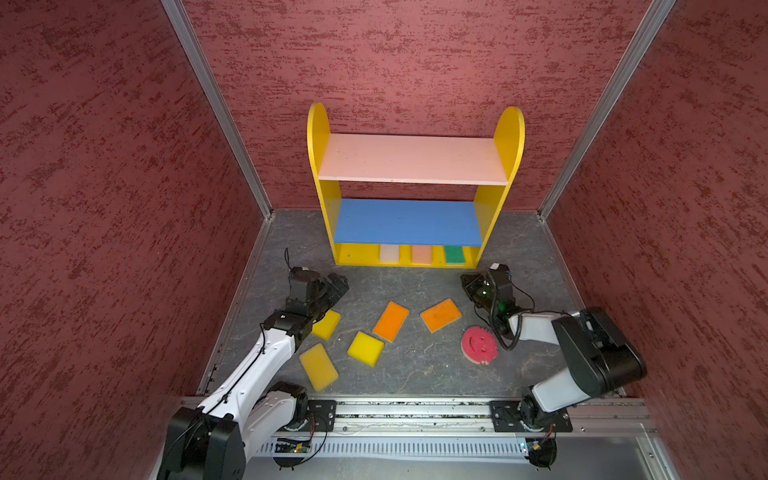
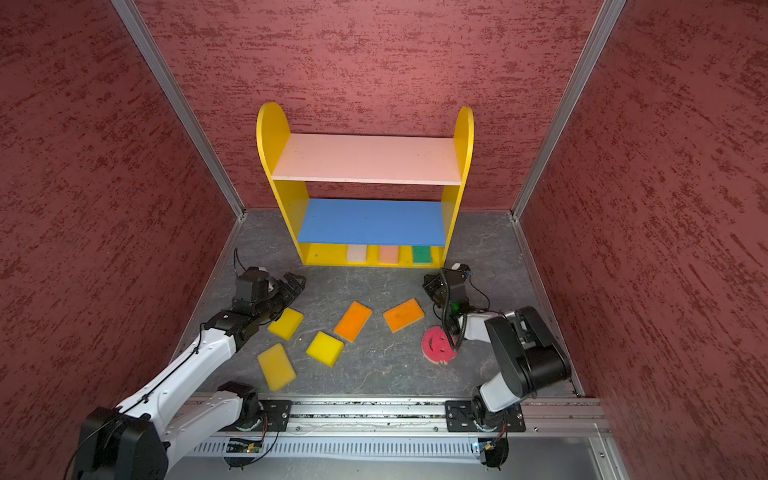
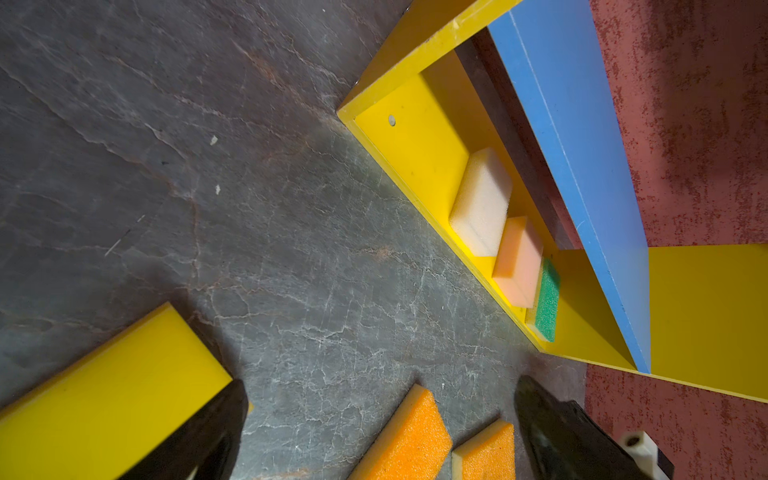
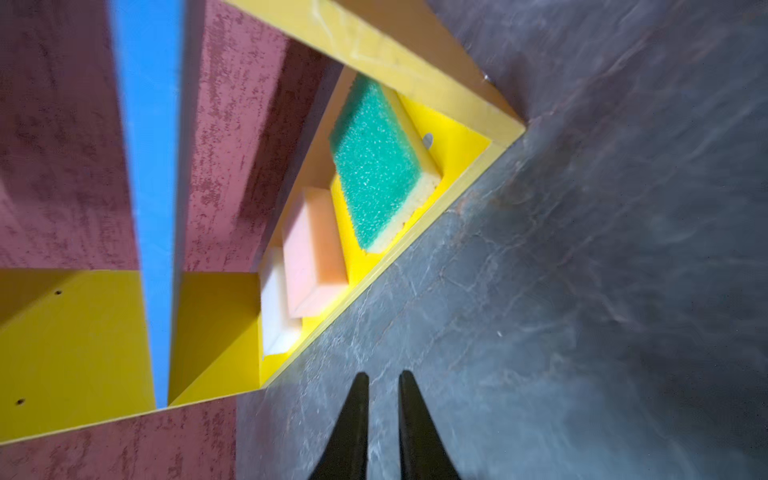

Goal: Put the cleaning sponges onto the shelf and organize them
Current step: 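Open the right gripper and pull it back from the green sponge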

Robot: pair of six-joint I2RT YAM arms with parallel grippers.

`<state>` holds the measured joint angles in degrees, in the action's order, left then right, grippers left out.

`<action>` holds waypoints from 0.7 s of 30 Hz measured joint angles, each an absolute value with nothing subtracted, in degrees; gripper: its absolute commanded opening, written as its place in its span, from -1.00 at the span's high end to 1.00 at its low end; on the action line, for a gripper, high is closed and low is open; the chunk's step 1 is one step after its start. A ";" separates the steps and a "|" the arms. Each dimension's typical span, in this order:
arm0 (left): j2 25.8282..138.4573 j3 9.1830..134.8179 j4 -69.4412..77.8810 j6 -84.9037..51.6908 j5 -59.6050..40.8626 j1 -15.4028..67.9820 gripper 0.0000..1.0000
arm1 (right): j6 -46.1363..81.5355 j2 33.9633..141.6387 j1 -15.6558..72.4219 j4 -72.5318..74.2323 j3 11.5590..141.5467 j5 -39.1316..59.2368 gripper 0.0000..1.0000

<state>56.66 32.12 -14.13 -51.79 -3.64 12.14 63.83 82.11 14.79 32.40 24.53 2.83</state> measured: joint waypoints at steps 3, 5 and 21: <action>56.62 32.14 -14.04 -51.79 -3.64 12.10 -0.99 | 61.39 69.56 10.39 24.93 21.04 0.67 0.62; 56.62 32.14 -13.93 -51.79 -3.64 12.03 -0.99 | 59.29 61.32 7.79 18.68 20.16 -2.50 0.59; 55.75 32.12 -13.30 -52.03 -3.92 12.05 -0.99 | 49.58 76.66 6.15 14.35 27.24 7.77 0.86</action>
